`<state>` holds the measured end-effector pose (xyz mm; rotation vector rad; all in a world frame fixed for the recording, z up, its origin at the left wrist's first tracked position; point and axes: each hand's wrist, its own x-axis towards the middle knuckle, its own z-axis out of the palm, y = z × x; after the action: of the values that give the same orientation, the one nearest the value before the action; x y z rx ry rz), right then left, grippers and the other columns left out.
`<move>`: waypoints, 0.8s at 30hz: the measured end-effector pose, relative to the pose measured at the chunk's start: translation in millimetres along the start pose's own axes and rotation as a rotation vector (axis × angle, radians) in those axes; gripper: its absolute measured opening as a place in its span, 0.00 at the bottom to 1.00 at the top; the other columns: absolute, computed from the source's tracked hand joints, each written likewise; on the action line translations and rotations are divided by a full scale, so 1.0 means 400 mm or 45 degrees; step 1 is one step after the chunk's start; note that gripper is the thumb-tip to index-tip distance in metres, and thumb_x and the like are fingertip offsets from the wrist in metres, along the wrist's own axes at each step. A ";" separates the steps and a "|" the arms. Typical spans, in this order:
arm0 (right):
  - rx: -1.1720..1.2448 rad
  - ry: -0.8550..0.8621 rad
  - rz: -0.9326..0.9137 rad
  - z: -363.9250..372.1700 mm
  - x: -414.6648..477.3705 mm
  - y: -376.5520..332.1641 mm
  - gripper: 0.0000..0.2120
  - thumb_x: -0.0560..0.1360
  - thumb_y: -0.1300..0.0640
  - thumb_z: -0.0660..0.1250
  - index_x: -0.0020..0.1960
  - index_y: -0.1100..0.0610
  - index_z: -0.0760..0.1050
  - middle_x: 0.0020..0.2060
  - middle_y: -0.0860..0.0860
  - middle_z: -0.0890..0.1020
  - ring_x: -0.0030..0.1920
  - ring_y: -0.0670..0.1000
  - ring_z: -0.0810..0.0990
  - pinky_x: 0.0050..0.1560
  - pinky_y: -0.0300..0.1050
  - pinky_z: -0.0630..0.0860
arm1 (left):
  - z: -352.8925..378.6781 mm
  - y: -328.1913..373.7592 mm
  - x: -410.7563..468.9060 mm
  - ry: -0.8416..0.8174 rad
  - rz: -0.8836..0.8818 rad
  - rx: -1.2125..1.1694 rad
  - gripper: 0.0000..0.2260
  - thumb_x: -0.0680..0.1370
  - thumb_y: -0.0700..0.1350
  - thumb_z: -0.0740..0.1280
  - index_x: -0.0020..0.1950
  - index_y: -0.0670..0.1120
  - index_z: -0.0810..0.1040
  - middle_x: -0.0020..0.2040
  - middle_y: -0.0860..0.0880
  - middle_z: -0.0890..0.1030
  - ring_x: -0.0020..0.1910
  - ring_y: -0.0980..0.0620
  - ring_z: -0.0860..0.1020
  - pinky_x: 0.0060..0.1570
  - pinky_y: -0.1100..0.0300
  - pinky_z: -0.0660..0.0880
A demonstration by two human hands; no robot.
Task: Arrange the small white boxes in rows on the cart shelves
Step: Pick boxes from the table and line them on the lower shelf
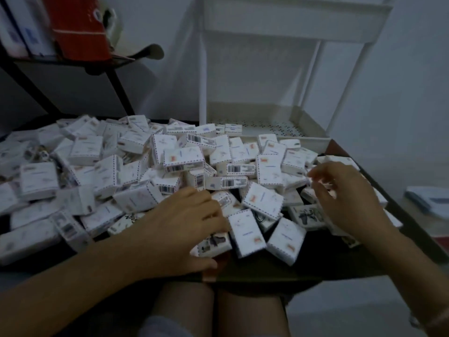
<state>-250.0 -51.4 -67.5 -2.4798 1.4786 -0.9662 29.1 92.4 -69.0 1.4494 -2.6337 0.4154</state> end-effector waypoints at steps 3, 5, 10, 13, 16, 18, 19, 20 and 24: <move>-0.111 -0.075 0.050 -0.014 -0.044 0.041 0.11 0.76 0.58 0.66 0.54 0.44 0.75 0.51 0.44 0.77 0.50 0.43 0.71 0.48 0.43 0.70 | 0.031 0.016 -0.010 0.087 -0.038 -0.008 0.26 0.72 0.65 0.66 0.63 0.51 0.77 0.56 0.53 0.78 0.55 0.51 0.75 0.54 0.54 0.72; -0.193 -0.185 -0.042 -0.015 -0.068 0.050 0.14 0.75 0.59 0.67 0.57 0.45 0.76 0.53 0.45 0.78 0.53 0.45 0.70 0.48 0.42 0.67 | 0.051 0.026 -0.014 0.141 -0.048 -0.011 0.26 0.72 0.63 0.67 0.64 0.49 0.77 0.59 0.52 0.78 0.57 0.50 0.75 0.55 0.54 0.71; -0.494 -0.389 -0.294 -0.015 -0.081 0.053 0.24 0.72 0.54 0.68 0.68 0.46 0.72 0.65 0.44 0.75 0.66 0.50 0.64 0.63 0.46 0.63 | 0.089 0.018 -0.011 0.219 -0.009 0.031 0.23 0.72 0.57 0.69 0.63 0.47 0.78 0.60 0.51 0.79 0.58 0.49 0.74 0.56 0.57 0.67; -0.649 -0.488 -0.382 -0.004 -0.070 0.054 0.27 0.73 0.47 0.65 0.71 0.43 0.66 0.67 0.40 0.71 0.67 0.49 0.61 0.64 0.44 0.59 | 0.105 0.013 -0.007 0.310 0.012 0.024 0.21 0.72 0.56 0.69 0.61 0.46 0.80 0.59 0.51 0.80 0.56 0.50 0.74 0.56 0.58 0.66; -0.647 -0.476 -0.349 0.010 -0.059 0.061 0.29 0.73 0.45 0.66 0.73 0.43 0.63 0.67 0.45 0.71 0.66 0.49 0.61 0.62 0.44 0.59 | 0.115 0.014 -0.004 0.446 0.007 -0.016 0.19 0.72 0.52 0.69 0.59 0.44 0.81 0.58 0.51 0.82 0.54 0.50 0.78 0.57 0.58 0.68; -0.586 -0.463 -0.263 0.015 -0.053 0.067 0.31 0.72 0.44 0.68 0.73 0.42 0.62 0.66 0.49 0.69 0.65 0.50 0.62 0.62 0.45 0.62 | 0.118 0.018 0.001 0.537 0.006 -0.048 0.18 0.73 0.49 0.69 0.60 0.43 0.81 0.59 0.51 0.82 0.52 0.50 0.80 0.57 0.58 0.69; -0.551 -0.462 -0.238 0.016 -0.051 0.070 0.31 0.72 0.43 0.69 0.72 0.40 0.62 0.65 0.49 0.68 0.64 0.50 0.63 0.62 0.45 0.63 | 0.118 0.022 0.004 0.580 0.006 -0.063 0.18 0.73 0.49 0.69 0.61 0.43 0.81 0.60 0.51 0.81 0.52 0.51 0.80 0.58 0.58 0.69; -0.514 -0.463 -0.225 0.017 -0.050 0.075 0.31 0.71 0.42 0.70 0.71 0.39 0.63 0.65 0.49 0.68 0.64 0.50 0.63 0.61 0.46 0.64 | 0.119 0.025 0.007 0.618 0.004 -0.078 0.18 0.74 0.49 0.69 0.62 0.43 0.80 0.62 0.52 0.80 0.53 0.52 0.79 0.58 0.58 0.69; -0.284 -0.424 -0.172 0.011 -0.047 0.092 0.29 0.69 0.40 0.72 0.67 0.35 0.65 0.64 0.46 0.68 0.62 0.48 0.66 0.58 0.43 0.64 | 0.124 0.043 0.028 0.713 -0.029 -0.124 0.19 0.77 0.51 0.68 0.65 0.44 0.78 0.68 0.52 0.75 0.58 0.52 0.78 0.59 0.53 0.71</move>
<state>-281.5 -56.2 -94.2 -2.7539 1.3901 -0.3884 10.3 77.7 -117.3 1.1256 -2.1555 0.5820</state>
